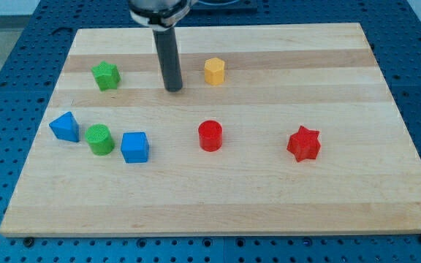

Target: Move the yellow heart towards the yellow hexagon

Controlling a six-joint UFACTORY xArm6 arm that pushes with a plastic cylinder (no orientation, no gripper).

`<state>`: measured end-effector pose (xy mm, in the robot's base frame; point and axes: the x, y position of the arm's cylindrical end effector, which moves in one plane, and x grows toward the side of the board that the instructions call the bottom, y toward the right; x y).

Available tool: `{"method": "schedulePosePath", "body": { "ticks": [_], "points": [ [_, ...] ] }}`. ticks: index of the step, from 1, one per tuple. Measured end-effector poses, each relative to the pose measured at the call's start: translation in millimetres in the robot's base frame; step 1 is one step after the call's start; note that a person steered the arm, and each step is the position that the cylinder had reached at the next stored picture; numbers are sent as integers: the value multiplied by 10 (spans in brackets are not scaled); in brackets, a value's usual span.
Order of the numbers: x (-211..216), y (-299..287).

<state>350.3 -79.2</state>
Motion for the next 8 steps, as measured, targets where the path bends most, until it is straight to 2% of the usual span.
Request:
{"method": "schedulePosePath", "body": {
  "ticks": [1,2,4,5,6,8],
  "points": [
    [-62,109],
    [88,48],
    [44,-724],
    [-278,-755],
    [-721,-596],
    [-774,-18]
  ]
}}
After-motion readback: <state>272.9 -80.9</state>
